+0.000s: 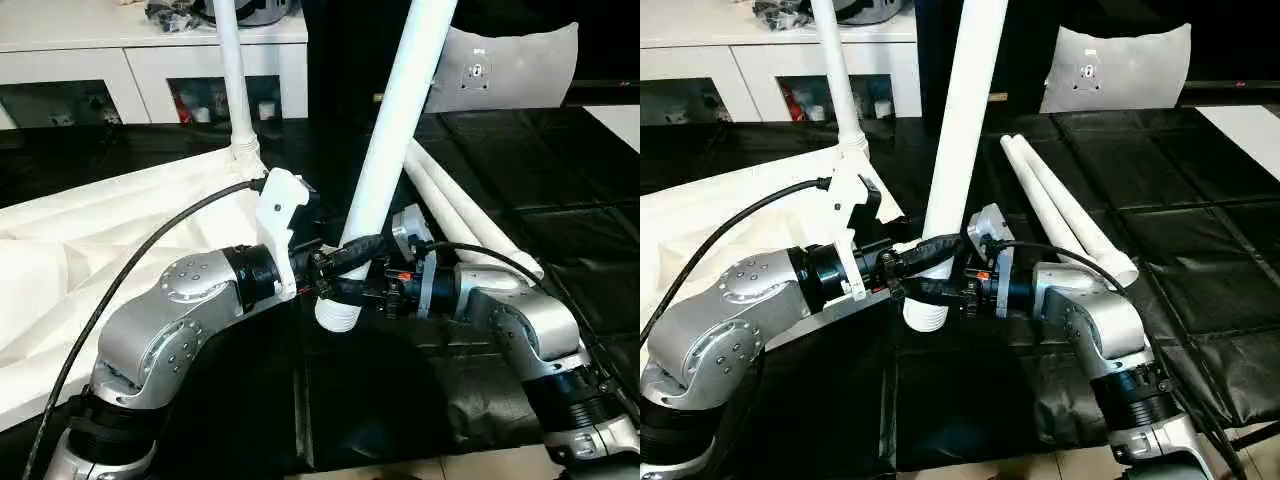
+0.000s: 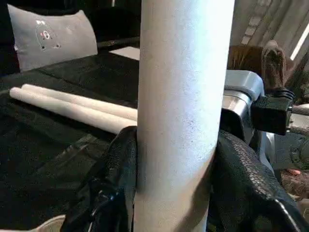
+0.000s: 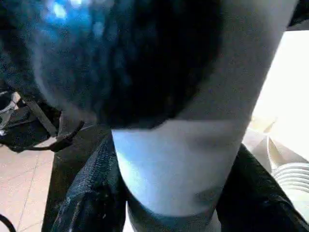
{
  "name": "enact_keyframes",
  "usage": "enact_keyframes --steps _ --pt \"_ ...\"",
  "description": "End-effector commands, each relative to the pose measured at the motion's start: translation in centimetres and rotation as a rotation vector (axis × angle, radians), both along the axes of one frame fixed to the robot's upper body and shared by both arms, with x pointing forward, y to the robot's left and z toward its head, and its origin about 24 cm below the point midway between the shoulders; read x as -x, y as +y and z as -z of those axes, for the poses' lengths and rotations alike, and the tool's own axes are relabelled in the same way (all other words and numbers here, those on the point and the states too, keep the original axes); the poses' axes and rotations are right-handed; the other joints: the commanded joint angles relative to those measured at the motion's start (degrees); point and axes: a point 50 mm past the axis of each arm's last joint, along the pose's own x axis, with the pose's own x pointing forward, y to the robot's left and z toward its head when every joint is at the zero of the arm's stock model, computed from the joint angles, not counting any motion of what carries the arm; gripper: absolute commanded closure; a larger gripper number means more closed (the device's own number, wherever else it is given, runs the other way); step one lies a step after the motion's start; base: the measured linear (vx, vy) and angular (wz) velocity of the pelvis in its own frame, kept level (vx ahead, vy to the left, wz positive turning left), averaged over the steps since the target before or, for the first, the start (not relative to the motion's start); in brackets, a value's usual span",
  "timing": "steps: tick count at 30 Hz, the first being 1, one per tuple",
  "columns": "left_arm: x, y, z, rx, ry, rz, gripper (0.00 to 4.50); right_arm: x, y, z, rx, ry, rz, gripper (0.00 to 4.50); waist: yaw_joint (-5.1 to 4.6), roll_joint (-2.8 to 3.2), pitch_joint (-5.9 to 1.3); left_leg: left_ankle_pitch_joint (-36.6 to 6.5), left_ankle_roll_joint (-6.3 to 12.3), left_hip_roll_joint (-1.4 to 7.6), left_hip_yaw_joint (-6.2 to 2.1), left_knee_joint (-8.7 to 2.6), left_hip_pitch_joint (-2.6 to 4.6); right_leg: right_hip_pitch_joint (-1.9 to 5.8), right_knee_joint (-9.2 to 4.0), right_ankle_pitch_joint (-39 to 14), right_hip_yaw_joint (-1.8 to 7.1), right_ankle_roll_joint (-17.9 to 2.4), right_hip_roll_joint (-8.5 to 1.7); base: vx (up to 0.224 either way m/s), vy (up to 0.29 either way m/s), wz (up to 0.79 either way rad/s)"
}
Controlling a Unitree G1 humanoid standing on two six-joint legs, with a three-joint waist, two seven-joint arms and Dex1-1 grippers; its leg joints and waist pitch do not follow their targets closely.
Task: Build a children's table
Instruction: Insert table leg to table base
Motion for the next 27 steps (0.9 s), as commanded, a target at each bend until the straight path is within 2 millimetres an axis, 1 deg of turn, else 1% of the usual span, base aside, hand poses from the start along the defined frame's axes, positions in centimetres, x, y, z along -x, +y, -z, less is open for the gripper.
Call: enact_keyframes --steps 1,2,5,7,8,12,13,15,17,18,21,22,23,26,27 --pt "0.8 -0.9 -1.1 0.028 -0.026 0.089 2.04 -0.1 0.0 -0.2 -0.004 -0.002 0.007 2.57 0.08 -0.30 -4.28 -11.3 -0.86 2.90 -1.54 -3.71 1.70 1.64 -4.61 -11.6 2.10 -11.2 -5.08 0.000 0.000 0.00" --pt "0.9 -0.9 -1.0 0.017 -0.035 0.091 1.90 -0.1 0.0 -0.2 -0.004 -0.002 0.008 2.57 0.08 -0.33 -4.27 -11.6 -0.88 2.91 -1.52 -3.70 1.75 1.63 -4.62 -11.8 2.12 -11.1 -5.07 0.000 0.000 0.00" --pt "1.2 -0.9 -0.6 -0.044 -0.038 0.130 1.90 -0.2 0.0 -0.2 -0.007 -0.002 0.014 2.57 0.08 -0.24 -4.27 -11.7 -0.86 2.99 -1.64 -3.83 1.74 1.61 -4.53 -11.7 2.11 -10.9 -5.06 0.000 0.000 0.00" --pt "1.2 -0.9 -0.5 -0.043 -0.034 0.124 1.90 -0.2 0.0 -0.2 -0.008 -0.003 0.015 2.57 0.07 -0.22 -4.26 -11.6 -0.92 2.95 -1.56 -3.78 1.74 1.59 -4.55 -11.5 2.15 -11.0 -5.10 0.000 0.000 0.00" --pt "1.2 -0.9 -0.5 -0.041 -0.032 0.123 1.90 -0.2 0.0 -0.2 -0.009 -0.003 0.017 2.57 0.07 -0.11 -4.25 -11.6 -1.10 2.96 -1.57 -3.80 1.76 1.60 -4.53 -11.3 2.15 -11.0 -5.07 0.000 0.000 0.00" --pt "1.3 -0.9 -0.5 -0.040 -0.027 0.132 1.90 -0.2 0.0 -0.2 -0.009 -0.004 0.021 2.57 0.05 -0.19 -4.25 -11.9 -1.30 2.94 -1.56 -3.79 1.76 1.66 -4.57 -11.6 2.17 -11.0 -5.12 0.000 0.000 0.00" --pt "1.3 -0.9 -0.5 -0.037 -0.022 0.140 1.90 -0.3 -0.1 -0.2 -0.010 -0.004 0.022 2.57 0.06 -0.12 -4.24 -11.9 -1.29 2.95 -1.58 -3.79 1.79 1.61 -4.56 -11.6 2.17 -11.0 -5.12 0.000 0.000 0.00" --pt "1.3 -0.8 -0.3 -0.033 -0.016 0.147 1.90 -0.3 -0.2 -0.2 -0.009 -0.004 0.023 2.57 0.06 -0.17 -4.27 -11.7 -1.22 2.91 -1.57 -3.76 1.75 1.66 -4.54 -11.2 2.16 -11.0 -5.08 0.000 0.000 0.00" --pt "1.2 -0.6 -0.1 -0.028 -0.012 0.145 1.90 -0.2 -0.2 -0.2 -0.007 -0.003 0.024 2.57 0.04 -0.02 -4.26 -11.8 -1.21 2.93 -1.58 -3.76 1.78 1.64 -4.51 -11.1 2.14 -11.1 -5.08 0.000 0.000 0.00" --pt "1.2 -0.5 0.0 -0.024 -0.010 0.142 1.90 -0.2 -0.2 -0.1 -0.006 -0.002 0.025 2.57 0.02 -0.08 -4.28 -11.9 -1.23 2.92 -1.56 -3.76 1.76 1.67 -4.56 -11.2 2.16 -11.0 -5.09 0.000 0.000 0.00" --pt "0.9 -0.1 0.5 -0.015 -0.004 0.135 1.90 -0.1 -0.4 0.2 0.006 0.002 0.029 2.57 0.03 -0.10 -4.25 -12.0 -1.24 2.87 -1.56 -3.78 1.73 1.67 -4.67 -11.6 2.17 -10.8 -5.06 0.000 0.000 0.00" --pt "1.0 0.1 1.0 -0.024 0.001 0.140 1.90 0.1 -0.5 0.5 0.026 -0.002 0.029 2.57 0.06 -0.19 -4.30 -12.0 -1.33 2.96 -1.59 -3.83 1.75 1.68 -4.65 -11.5 2.17 -10.7 -5.10 0.000 0.000 0.00" --pt "1.0 0.1 1.1 -0.023 0.003 0.142 1.90 0.1 -0.5 0.6 0.031 -0.003 0.029 2.57 0.03 -0.14 -4.31 -11.7 -1.31 2.95 -1.58 -3.84 1.68 1.70 -4.55 -10.9 2.18 -10.7 -5.11 0.000 0.000 0.00" --pt "1.0 0.4 1.8 0.013 0.020 0.143 1.90 0.5 -0.6 0.9 0.038 0.000 0.042 2.57 0.04 -0.20 -4.23 -12.2 -1.30 2.97 -1.54 -3.90 1.71 1.64 -4.68 -11.7 2.24 -10.5 -5.15 0.000 0.000 0.00" --pt "1.3 0.5 2.5 0.059 0.037 0.154 1.90 0.8 -0.7 1.3 0.046 0.000 0.061 2.57 0.02 -0.24 -4.09 -12.7 -1.35 3.01 -1.57 -4.00 1.64 1.63 -4.89 -12.5 2.27 -10.3 -5.22 0.000 0.000 0.00"
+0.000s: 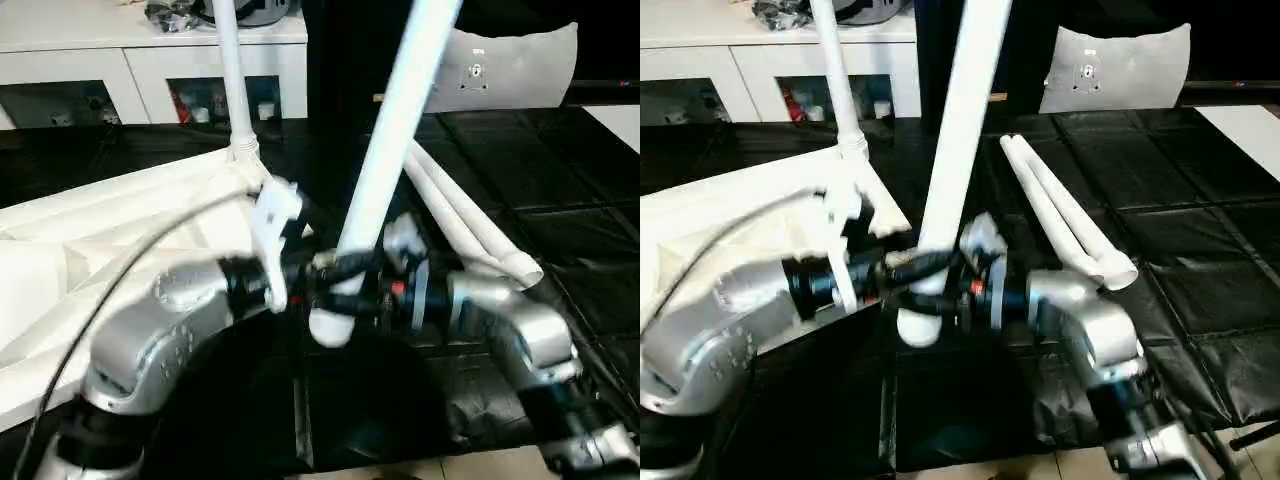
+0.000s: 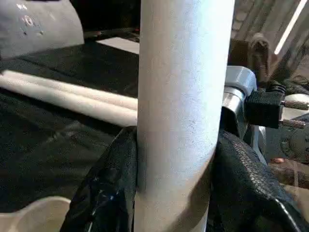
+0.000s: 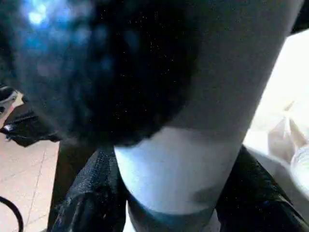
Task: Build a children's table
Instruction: Insert table leg to table base
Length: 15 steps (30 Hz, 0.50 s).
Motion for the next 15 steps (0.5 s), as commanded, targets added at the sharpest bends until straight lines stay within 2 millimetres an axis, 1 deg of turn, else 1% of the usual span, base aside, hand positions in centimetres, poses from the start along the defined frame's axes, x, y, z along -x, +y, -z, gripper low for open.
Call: enact_keyframes --steps 1,2,3,4,5,6,7,8,10,11,12,13,15 --pt "1.0 -0.3 0.9 0.092 0.028 0.096 1.90 -0.1 -1.0 -0.1 0.012 -0.033 0.076 2.57 0.08 -0.23 -4.10 -13.0 -1.47 3.05 -1.54 -4.02 1.73 1.54 -4.96 -13.1 2.31 -10.1 -5.23 0.000 0.000 0.00" --pt "1.2 -0.3 1.4 0.103 0.044 0.097 1.90 0.1 -1.0 0.1 0.014 -0.031 0.082 2.57 0.00 -0.51 -4.06 -13.2 -1.47 3.13 -1.57 -4.13 1.69 1.61 -4.93 -13.6 2.33 -9.9 -5.32 0.000 0.000 0.00" --pt "1.3 -0.3 1.7 0.107 0.055 0.097 1.90 0.3 -0.9 0.2 0.016 -0.029 0.085 2.57 0.02 -0.39 -4.12 -13.7 -1.58 3.13 -1.56 -4.16 1.81 1.43 -5.05 -14.3 2.32 -9.6 -5.28 0.000 0.000 0.00" --pt "1.7 -0.4 2.5 0.089 0.067 0.108 1.90 0.7 -1.0 0.5 0.022 -0.025 0.085 2.57 0.00 -0.38 -4.08 -14.2 -1.63 3.13 -1.58 -4.24 1.82 1.40 -5.04 -14.7 2.34 -9.6 -5.26 0.000 0.000 0.00" --pt "2.1 -0.5 3.2 0.079 0.082 0.117 1.85 1.1 -1.0 0.8 0.032 -0.019 0.087 2.57 0.00 0.00 -4.00 -15.3 -1.75 3.17 -1.69 -4.33 1.89 1.24 -5.15 -15.6 2.35 -9.3 -5.19 0.000 0.000 0.00" --pt "2.3 -0.5 3.8 0.074 0.092 0.116 1.68 1.4 -1.1 1.1 0.041 -0.014 0.091 2.57 0.03 -0.12 -3.91 -16.0 -1.79 3.28 -1.75 -4.46 1.94 1.19 -5.35 -16.4 2.46 -8.6 -5.24 0.000 0.000 0.00" --pt "2.5 -0.5 4.5 0.076 0.103 0.110 1.68 1.7 -1.3 1.5 0.051 -0.009 0.099 2.57 -0.10 -0.16 -3.85 -16.6 -1.98 3.25 -1.71 -4.51 1.95 1.16 -5.35 -16.8 2.46 -8.6 -5.22 0.000 0.000 0.00" --pt "2.6 -0.5 4.7 0.077 0.106 0.106 1.49 1.8 -1.4 1.6 0.054 -0.008 0.102 2.57 -0.11 -0.18 -3.77 -17.3 -2.09 3.24 -1.73 -4.58 1.96 1.12 -5.57 -17.9 2.52 -8.3 -5.27 0.000 0.000 0.00" --pt "2.7 -0.4 5.2 0.066 0.107 0.103 1.41 2.0 -1.6 1.7 0.056 -0.004 0.109 2.57 -0.19 -0.18 -3.74 -18.1 -2.43 3.20 -1.77 -4.62 2.05 1.07 -5.58 -18.9 2.49 -8.3 -5.27 0.000 0.000 0.00" --pt "2.7 -0.4 5.3 0.062 0.104 0.107 1.29 2.1 -1.6 1.7 0.056 -0.003 0.113 2.57 -0.25 -0.10 -3.67 -19.1 -2.63 3.23 -1.85 -4.68 2.13 1.00 -5.63 -20.2 2.49 -8.2 -5.33 0.000 0.000 0.00" --pt "2.7 -0.4 5.3 0.062 0.104 0.107 1.15 2.1 -1.6 1.7 0.056 -0.003 0.114 2.57 -0.32 -0.19 -3.63 -19.2 -2.67 3.23 -1.86 -4.72 2.12 1.00 -5.74 -20.6 2.50 -8.0 -5.37 0.000 0.000 0.00" --pt "2.7 -0.4 5.3 0.061 0.102 0.108 1.07 2.1 -1.7 1.7 0.057 -0.003 0.117 2.57 -0.29 -0.23 -3.56 -19.7 -2.76 3.21 -1.84 -4.68 2.27 0.85 -5.88 -21.9 2.56 -7.8 -5.40 0.000 0.000 0.00" --pt "2.7 -0.2 5.2 0.073 0.092 0.110 0.97 2.1 -1.8 1.7 0.059 -0.006 0.128 2.57 -0.34 -0.20 -3.52 -20.0 -2.87 3.18 -1.91 -4.66 2.27 0.80 -6.00 -23.4 2.56 -7.6 -5.49 0.000 0.000 0.00"
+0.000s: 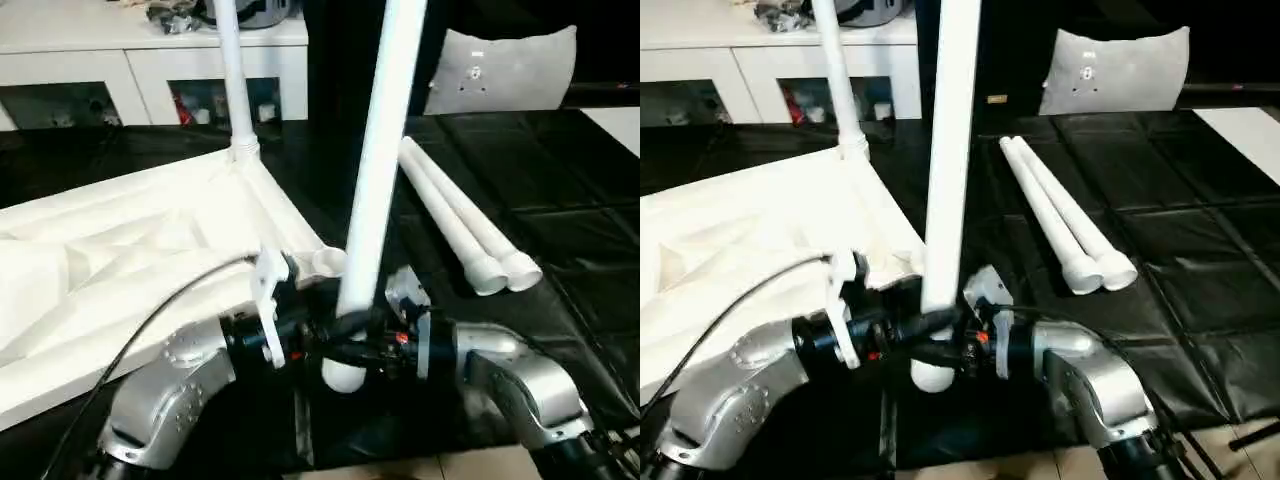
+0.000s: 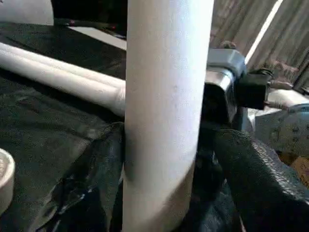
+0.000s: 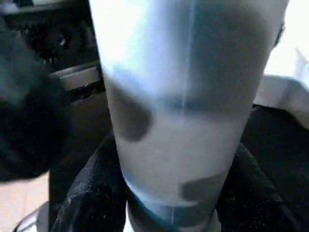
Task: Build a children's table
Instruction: Insert table leg to table base
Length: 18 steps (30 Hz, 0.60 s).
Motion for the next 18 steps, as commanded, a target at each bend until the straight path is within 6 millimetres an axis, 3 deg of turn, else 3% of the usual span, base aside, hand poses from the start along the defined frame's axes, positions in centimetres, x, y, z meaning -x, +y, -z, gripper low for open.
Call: enact_keyframes --steps 1,4,7,9,14,17,18 --pt "0.3 -0.1 0.3 0.000 0.001 0.038 0.91 -0.8 -0.7 -1.1 -0.007 -0.063 0.059 2.57 -0.18 -0.24 -3.45 -20.0 -2.83 3.18 -1.89 -4.62 2.10 0.72 -6.00 -23.3 2.55 -7.9 -5.47 0.000 0.000 0.00" --pt "0.2 0.1 0.0 0.030 0.002 0.030 0.55 -0.9 -0.7 -1.2 -0.020 -0.066 0.076 2.57 -0.14 -0.08 -3.55 -19.5 -2.76 3.21 -1.89 -4.59 2.07 0.68 -5.76 -21.8 2.54 -8.2 -5.38 0.000 0.000 0.00" --pt "0.2 0.4 -1.2 0.182 0.040 0.025 0.45 -1.6 -0.8 -2.1 -0.116 -0.055 0.133 2.57 -0.10 -0.27 -3.68 -18.6 -2.36 3.07 -1.70 -4.43 2.01 0.73 -5.51 -20.1 2.50 -9.6 -5.43 0.000 0.000 0.00" --pt "-0.1 0.5 -2.5 0.317 0.058 -0.018 0.09 -1.9 -0.7 -2.7 -0.174 -0.054 0.161 2.57 -0.02 -0.15 -3.79 -17.4 -2.27 3.13 -1.69 -4.37 1.91 0.90 -5.25 -18.2 2.40 -10.3 -5.35 0.000 0.000 0.00" --pt "-1.8 1.6 -5.0 0.549 0.054 -0.171 0.08 -2.6 -0.6 -3.2 -0.170 -0.106 0.210 2.59 0.05 -0.33 -3.89 -16.3 -2.12 2.99 -1.43 -4.13 1.71 1.23 -5.16 -16.1 2.34 -10.9 -5.23 0.000 0.000 0.00" --pt "-3.3 2.2 -5.0 0.455 0.023 -0.312 0.08 -2.7 -0.2 -3.3 -0.137 -0.150 0.202 2.59 -0.04 -0.52 -3.85 -15.6 -1.83 2.97 -1.58 -4.25 1.54 1.38 -5.35 -16.3 2.34 -9.0 -5.01 0.000 0.000 0.00" --pt "-4.0 2.1 -4.4 0.312 0.004 -0.368 0.08 -2.7 0.0 -3.3 -0.119 -0.171 0.200 2.59 -0.12 -0.75 -3.83 -15.1 -1.50 3.06 -1.65 -4.37 1.60 1.34 -5.54 -16.5 2.37 -7.7 -4.97 0.000 0.000 0.00"
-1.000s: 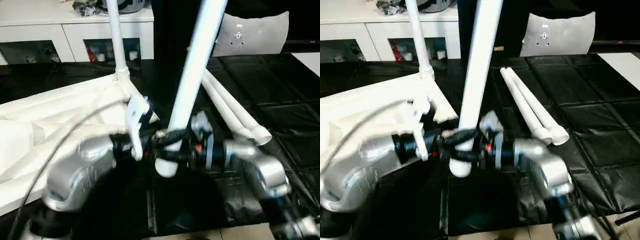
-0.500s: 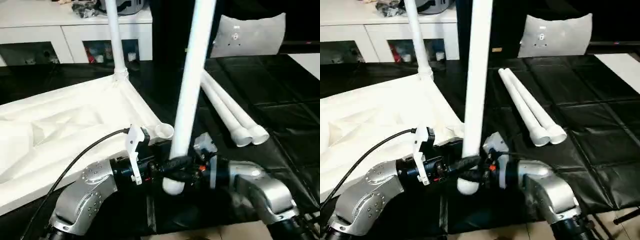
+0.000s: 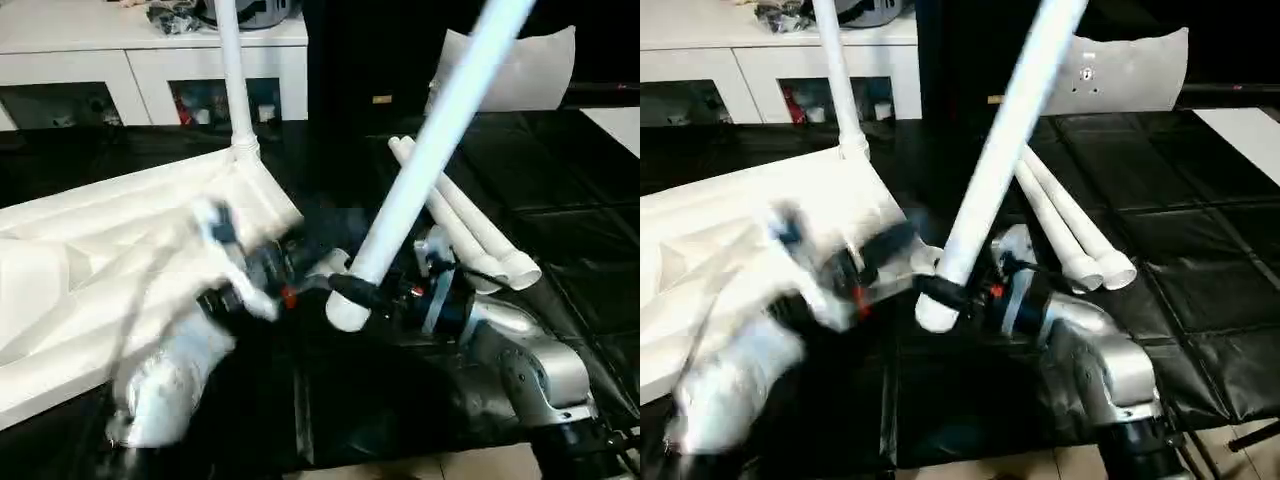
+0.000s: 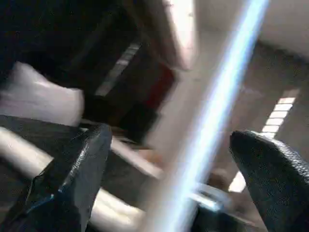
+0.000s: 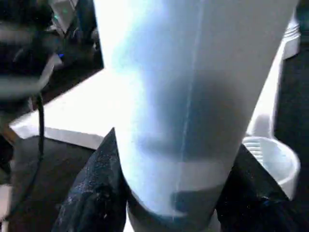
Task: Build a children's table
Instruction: Insert table leg to table base
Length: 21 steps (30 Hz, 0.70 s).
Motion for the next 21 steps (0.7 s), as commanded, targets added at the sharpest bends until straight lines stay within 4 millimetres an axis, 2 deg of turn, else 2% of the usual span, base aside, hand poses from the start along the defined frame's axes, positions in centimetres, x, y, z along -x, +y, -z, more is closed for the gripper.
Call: enact_keyframes --steps 1,2,3,4,6,8,9,13,17,21 --pt "-1.0 0.2 1.5 -0.208 0.056 -0.106 0.08 -0.3 0.5 -0.6 0.035 -0.061 0.003 2.59 -0.14 -0.47 -3.84 -14.9 -1.75 3.08 -1.76 -4.25 1.66 1.29 -5.27 -16.5 2.42 -7.1 -4.98 0.000 0.000 0.00" --pt "-1.5 0.3 2.1 -0.332 0.077 -0.143 0.08 -0.2 0.7 -0.5 0.059 -0.076 -0.001 2.59 -0.22 -0.47 -3.90 -14.7 -1.80 3.06 -1.81 -4.32 1.70 1.30 -5.32 -16.9 2.41 -6.2 -5.04 0.000 0.000 0.00" --pt "-1.9 0.2 2.5 -0.433 0.082 -0.165 0.08 -0.2 1.0 -0.4 0.088 -0.092 -0.002 2.59 -0.16 -0.27 -3.95 -15.0 -2.16 3.12 -1.94 -4.34 1.92 0.99 -5.26 -17.3 2.44 -5.4 -4.97 0.000 0.000 0.00" --pt "-1.8 -0.1 2.5 -0.472 0.076 -0.153 0.08 -0.2 1.1 -0.2 0.103 -0.099 0.001 2.59 -0.22 -0.31 -3.93 -15.0 -2.24 3.03 -1.94 -4.33 1.88 1.08 -5.22 -17.6 2.42 -5.5 -5.07 0.000 0.000 0.00" --pt "-1.0 -1.8 1.5 -0.496 0.018 -0.054 0.08 -0.6 1.3 0.0 0.110 -0.104 0.051 2.59 -0.10 -0.11 -4.12 -13.8 -2.42 3.23 -1.90 -4.34 1.83 1.07 -5.04 -15.0 2.42 -7.4 -5.31 0.000 0.000 0.00" --pt "-0.7 -2.2 1.3 -0.490 0.006 -0.031 0.08 -0.7 1.2 0.1 0.115 -0.109 0.064 2.59 0.05 -0.06 -4.15 -13.9 -2.36 3.19 -1.67 -4.17 1.89 0.99 -4.90 -12.6 2.36 -9.2 -5.18 0.000 0.000 0.00" --pt "-0.1 -3.1 0.7 -0.499 -0.037 0.023 0.08 -1.0 1.2 0.1 0.127 -0.122 0.089 2.59 0.03 -0.01 -4.11 -13.8 -2.16 3.10 -1.69 -4.18 1.67 1.19 -4.78 -11.7 2.34 -9.8 -5.18 0.000 0.000 0.00" --pt "0.7 -4.1 0.2 -0.547 -0.111 0.071 0.08 -1.6 1.0 0.1 0.142 -0.147 0.151 2.59 -0.08 0.06 -3.91 -14.5 -1.84 3.04 -1.72 -4.27 1.62 1.30 -4.86 -12.5 2.28 -9.8 -5.19 0.000 0.000 0.00" --pt "-0.6 -2.9 1.1 -0.621 -0.079 -0.061 0.08 -2.2 0.5 -0.2 0.133 -0.154 0.254 2.59 -0.24 -0.01 -3.59 -16.3 -2.34 2.98 -1.75 -4.41 1.81 0.91 -5.33 -16.2 2.40 -8.9 -5.17 0.000 0.000 0.00" --pt "-2.0 -0.2 2.7 -0.749 -0.039 -0.229 0.08 -2.5 -0.8 -0.6 0.114 -0.147 0.368 2.59 -0.51 0.06 -3.69 -16.5 -2.80 2.81 -1.87 -4.55 1.75 1.01 -5.36 -15.8 2.36 -7.3 -4.92 0.000 0.000 0.00"
